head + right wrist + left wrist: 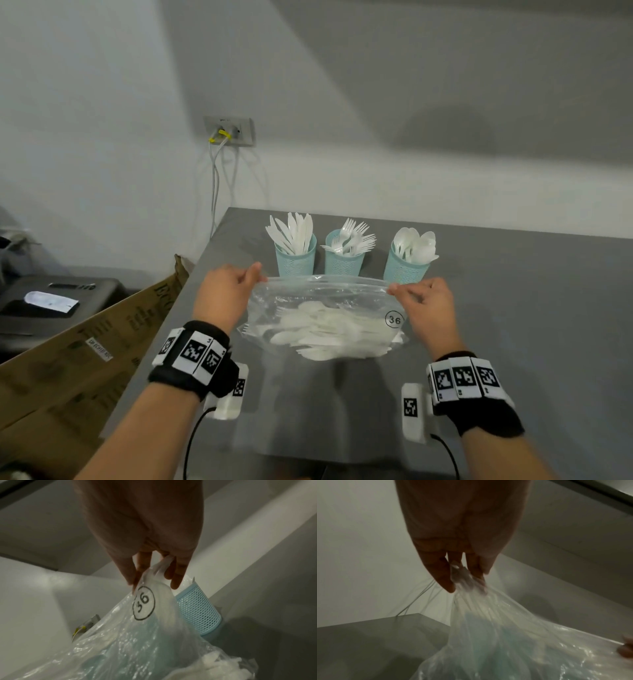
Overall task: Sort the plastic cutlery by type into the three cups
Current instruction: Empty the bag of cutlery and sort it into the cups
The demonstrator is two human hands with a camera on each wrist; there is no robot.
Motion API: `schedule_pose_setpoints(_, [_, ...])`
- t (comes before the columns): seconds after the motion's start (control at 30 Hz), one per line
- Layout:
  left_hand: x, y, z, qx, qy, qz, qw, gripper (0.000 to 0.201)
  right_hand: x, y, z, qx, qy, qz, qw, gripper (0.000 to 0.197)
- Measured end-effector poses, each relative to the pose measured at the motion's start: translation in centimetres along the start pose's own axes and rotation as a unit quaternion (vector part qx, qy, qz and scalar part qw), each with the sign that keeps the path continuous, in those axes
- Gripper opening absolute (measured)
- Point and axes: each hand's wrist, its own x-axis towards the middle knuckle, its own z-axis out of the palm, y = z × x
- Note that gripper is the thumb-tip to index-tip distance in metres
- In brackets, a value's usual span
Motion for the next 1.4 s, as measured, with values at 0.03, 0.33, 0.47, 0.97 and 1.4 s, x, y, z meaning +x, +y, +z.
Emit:
schedule_pose_setpoints(0.03, [0.0, 0.2, 0.0, 0.017, -0.001, -0.015, 1.0, 0.025, 0.0, 0.0, -0.1, -0.016, -0.002, -0.002, 1.0, 0.01])
schedule_pose_setpoints(0.33, [-0.6, 0.2, 0.4, -0.001, -0.047, 0.068, 0.997, 0.038, -0.2, 0.4, -0.2, -0.047, -0.006, -0.138, 0.989, 0.066])
schedule_pose_setpoints(0.47, [-0.8, -0.4, 1.1, 0.03, -0.054, 0.102, 0.993, 0.047, -0.4, 0.2, -0.2, -0.107, -0.028, -0.144, 0.983, 0.06])
schedule_pose_setpoints(0.97, [-0.8, -2.1, 3.6, -0.119, -0.162, -0.036, 0.979, 0.076, -1.0, 2.5, 1.5, -0.087, -0.108, 0.014, 0.99, 0.071])
schedule_pose_setpoints(1.4, [-0.9, -2.8, 7.8, 0.401, -0.062, -0.026, 0.913, 0.056, -1.5, -0.1, 4.3, -0.356, -0.13, -0.032, 0.925, 0.03])
